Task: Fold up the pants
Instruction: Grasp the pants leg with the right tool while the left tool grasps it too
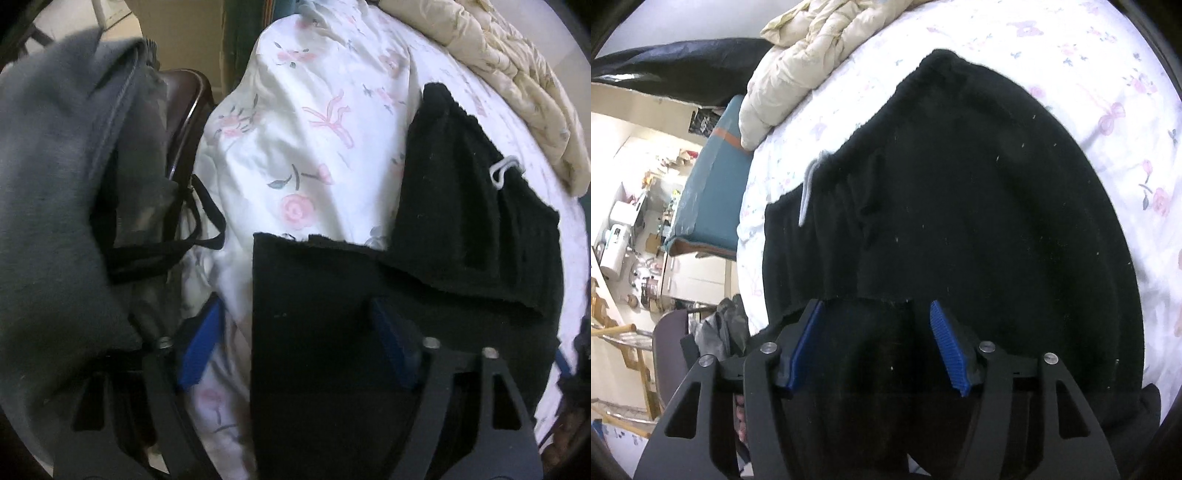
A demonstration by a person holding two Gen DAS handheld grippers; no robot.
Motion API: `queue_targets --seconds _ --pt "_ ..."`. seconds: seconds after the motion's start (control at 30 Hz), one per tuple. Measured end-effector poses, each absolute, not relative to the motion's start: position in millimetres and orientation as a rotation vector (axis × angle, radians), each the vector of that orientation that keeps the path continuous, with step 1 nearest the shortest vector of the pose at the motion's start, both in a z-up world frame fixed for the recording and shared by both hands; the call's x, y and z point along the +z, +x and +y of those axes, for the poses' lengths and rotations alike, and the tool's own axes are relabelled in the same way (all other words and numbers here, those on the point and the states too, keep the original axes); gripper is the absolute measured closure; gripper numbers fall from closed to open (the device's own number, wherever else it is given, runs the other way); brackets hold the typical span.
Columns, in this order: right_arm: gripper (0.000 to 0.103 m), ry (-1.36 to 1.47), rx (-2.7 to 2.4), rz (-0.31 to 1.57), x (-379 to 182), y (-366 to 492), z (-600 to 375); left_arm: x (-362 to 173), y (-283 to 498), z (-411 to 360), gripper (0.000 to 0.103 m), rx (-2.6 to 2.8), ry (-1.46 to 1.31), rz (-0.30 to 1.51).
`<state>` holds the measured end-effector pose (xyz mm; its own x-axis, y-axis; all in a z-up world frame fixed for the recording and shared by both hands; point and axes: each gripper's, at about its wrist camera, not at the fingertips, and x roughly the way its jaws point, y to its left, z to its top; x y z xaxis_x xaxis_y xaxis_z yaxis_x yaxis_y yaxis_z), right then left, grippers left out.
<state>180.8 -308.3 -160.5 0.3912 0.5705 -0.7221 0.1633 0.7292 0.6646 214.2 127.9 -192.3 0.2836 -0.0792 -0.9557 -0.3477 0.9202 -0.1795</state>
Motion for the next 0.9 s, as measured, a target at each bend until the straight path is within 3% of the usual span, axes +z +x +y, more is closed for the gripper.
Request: queue_targets --seconds 0.13,0.23,0.27,0.33,0.37,0.4,0.47,0.9 --pt "0.041 0.728 0.367 1.250 -178.0 181.7 -293.1 -188.1 212.1 130.5 0.071 0.178 -0.402 1.261" --pt "0.041 0.652 0.377 1.262 -181.4 180.0 -279.8 -177.5 208.7 129.7 0.084 0.167 -0.374 1.228" --pt "0.045 0.626 0.388 1.253 -179.0 179.6 -276.2 -173.3 207.1 128.0 0.085 0.169 -0.351 1.218" --pt "0.062 0.615 0.428 1.224 -172.0 178.8 -271.8 -167.0 204.3 123.3 0.091 0.155 -0.304 1.205" --pt "0.078 0.593 0.450 1.207 -165.5 178.0 -267.9 -165.4 203.7 122.2 0.093 0.151 -0.288 1.201" --pt "0.088 0.571 0.458 1.194 -160.3 177.3 -263.7 -164.1 202.7 121.5 0.095 0.146 -0.275 1.196" --pt "0.097 0.512 0.480 1.142 -145.2 173.5 -254.6 -160.4 200.2 122.1 0.098 0.139 -0.257 1.190" --pt "0.102 0.415 0.483 1.061 -103.3 157.1 -242.5 -118.0 185.4 119.6 0.102 0.061 -0.234 1.073"
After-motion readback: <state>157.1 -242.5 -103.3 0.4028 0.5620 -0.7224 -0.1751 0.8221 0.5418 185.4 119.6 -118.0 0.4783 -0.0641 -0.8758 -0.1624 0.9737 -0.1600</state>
